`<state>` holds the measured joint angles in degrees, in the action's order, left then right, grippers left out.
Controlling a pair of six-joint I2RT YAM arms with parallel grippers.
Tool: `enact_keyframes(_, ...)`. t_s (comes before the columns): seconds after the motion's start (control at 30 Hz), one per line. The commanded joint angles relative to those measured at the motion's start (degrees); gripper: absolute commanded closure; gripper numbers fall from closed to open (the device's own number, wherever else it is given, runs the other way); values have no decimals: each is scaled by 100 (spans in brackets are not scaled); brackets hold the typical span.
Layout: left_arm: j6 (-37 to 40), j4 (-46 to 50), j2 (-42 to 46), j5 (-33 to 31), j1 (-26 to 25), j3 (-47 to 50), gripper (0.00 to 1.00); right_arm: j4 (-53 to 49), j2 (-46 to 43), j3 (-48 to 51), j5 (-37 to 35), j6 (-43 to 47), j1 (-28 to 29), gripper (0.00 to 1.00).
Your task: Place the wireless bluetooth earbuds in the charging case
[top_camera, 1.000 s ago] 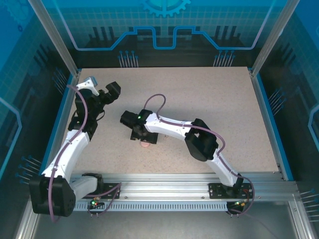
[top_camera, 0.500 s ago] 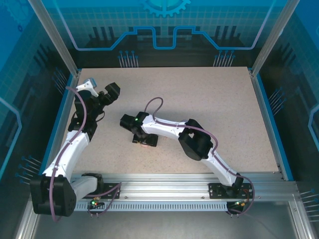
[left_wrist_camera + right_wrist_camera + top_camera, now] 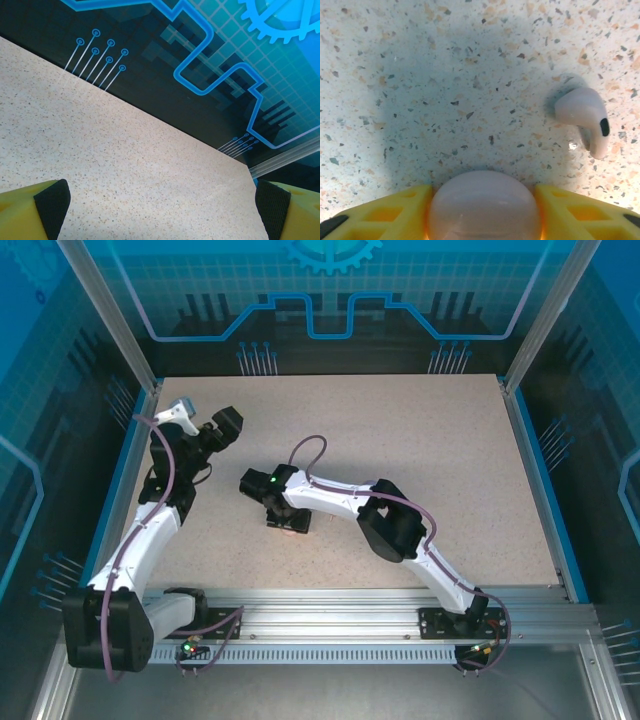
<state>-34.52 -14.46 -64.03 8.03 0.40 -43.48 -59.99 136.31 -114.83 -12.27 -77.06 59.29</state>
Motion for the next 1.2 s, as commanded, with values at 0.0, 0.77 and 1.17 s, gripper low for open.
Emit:
enact_keyframes(0.0,-133,-319,-37,247,110,90,1,-4,110,5,101,-79,107,55)
enact_keyframes(0.77,-790,-1970,-74,1822,-159,1026,1,1432,-2708,1712,-34,742,-1388,63)
enact_keyframes(1.17,-775,-4586,-1517,1627,-1489,1808,7,2228,-2962,1654,568,277,-2079,63)
